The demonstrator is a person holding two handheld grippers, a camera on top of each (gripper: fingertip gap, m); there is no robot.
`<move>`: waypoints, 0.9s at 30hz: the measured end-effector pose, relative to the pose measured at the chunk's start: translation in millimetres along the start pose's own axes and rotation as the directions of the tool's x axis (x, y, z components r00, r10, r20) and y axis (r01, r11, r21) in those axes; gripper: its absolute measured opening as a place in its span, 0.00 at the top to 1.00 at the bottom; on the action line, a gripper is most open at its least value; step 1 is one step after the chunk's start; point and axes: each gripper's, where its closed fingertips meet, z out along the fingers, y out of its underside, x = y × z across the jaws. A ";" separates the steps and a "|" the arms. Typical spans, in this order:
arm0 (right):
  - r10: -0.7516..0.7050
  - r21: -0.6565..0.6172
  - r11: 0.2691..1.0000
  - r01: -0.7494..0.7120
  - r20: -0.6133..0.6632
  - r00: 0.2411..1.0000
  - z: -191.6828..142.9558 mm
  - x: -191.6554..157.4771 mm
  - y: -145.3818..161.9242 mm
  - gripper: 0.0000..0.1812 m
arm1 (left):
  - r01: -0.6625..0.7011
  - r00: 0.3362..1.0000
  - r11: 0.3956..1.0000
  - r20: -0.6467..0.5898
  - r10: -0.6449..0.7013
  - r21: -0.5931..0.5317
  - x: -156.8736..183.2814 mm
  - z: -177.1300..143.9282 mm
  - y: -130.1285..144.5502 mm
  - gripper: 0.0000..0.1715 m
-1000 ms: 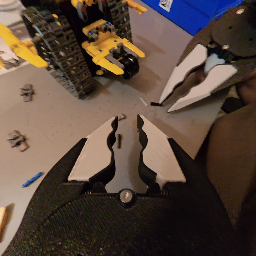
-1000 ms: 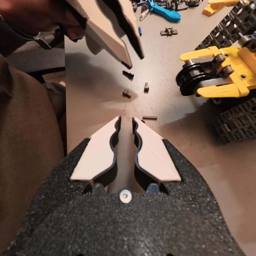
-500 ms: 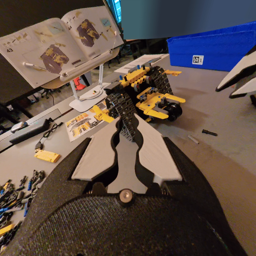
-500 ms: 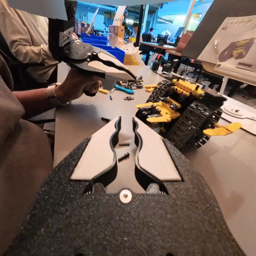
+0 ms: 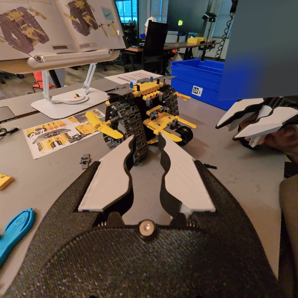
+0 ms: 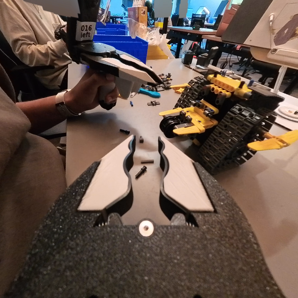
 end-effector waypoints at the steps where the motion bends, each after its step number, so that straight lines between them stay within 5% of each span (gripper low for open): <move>1: -0.003 -0.005 1.000 0.003 -0.001 1.000 0.4 -0.2 0.8 0.85 | -0.002 1.000 1.000 0.001 0.002 -0.001 0.0 0.0 0.1 0.85; 27: -0.020 -0.035 0.999 0.020 -0.007 1.000 1.8 -1.3 5.6 0.84 | -0.018 1.000 0.999 0.002 0.019 -0.044 0.9 5.4 8.0 0.83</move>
